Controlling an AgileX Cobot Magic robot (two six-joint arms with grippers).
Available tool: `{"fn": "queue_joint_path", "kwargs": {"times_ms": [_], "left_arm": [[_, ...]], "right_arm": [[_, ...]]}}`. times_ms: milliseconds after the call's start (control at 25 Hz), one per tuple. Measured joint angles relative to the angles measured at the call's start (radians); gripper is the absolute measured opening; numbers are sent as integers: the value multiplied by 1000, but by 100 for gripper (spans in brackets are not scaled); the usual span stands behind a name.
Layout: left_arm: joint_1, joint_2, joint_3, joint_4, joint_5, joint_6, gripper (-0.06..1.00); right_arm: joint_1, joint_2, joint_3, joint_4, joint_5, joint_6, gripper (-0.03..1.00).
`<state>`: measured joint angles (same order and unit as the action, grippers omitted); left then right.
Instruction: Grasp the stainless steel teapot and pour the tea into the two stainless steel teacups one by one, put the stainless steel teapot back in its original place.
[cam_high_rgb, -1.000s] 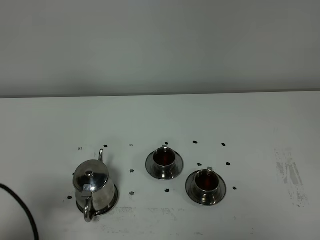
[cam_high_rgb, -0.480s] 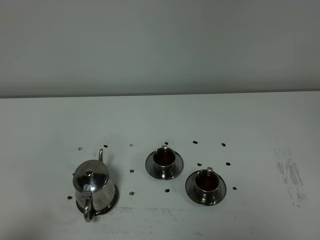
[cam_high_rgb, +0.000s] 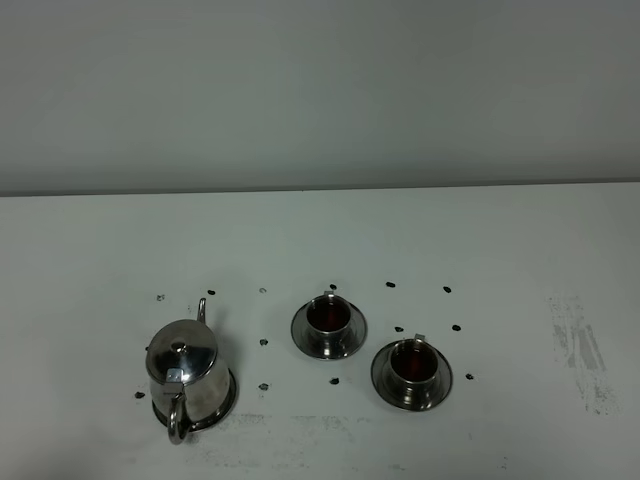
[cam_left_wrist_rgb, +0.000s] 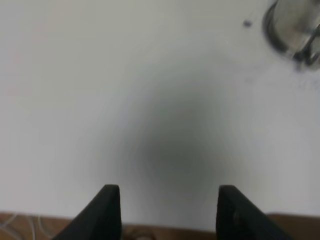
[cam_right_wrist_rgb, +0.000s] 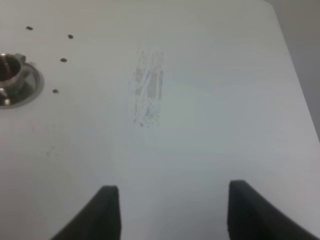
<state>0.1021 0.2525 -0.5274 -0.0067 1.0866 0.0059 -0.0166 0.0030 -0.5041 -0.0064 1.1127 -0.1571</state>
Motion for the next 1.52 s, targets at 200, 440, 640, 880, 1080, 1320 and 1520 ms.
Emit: {"fn": "queue_joint_path", "kwargs": {"times_ms": [200,440,640,880,1080,1320,1520], "left_arm": [[1,-46,22,-26,-36,16,50],[1,-146,23,-26,-40,17,50],[1,-250,25,-26,-39,18,49],[1,-252,25,-27,-39,18,49],[1,-252,25,-27,-39,18,49],[1,-252,25,-27,-39,18,49],[-13,-252,25,-27,-39,18,49]], "right_arm": [[0,0,0,0,0,0,49],[0,0,0,0,0,0,49],[0,0,0,0,0,0,49],[0,0,0,0,0,0,49],[0,0,0,0,0,0,49],[0,0,0,0,0,0,49],[0,0,0,1,0,0,49]]}}
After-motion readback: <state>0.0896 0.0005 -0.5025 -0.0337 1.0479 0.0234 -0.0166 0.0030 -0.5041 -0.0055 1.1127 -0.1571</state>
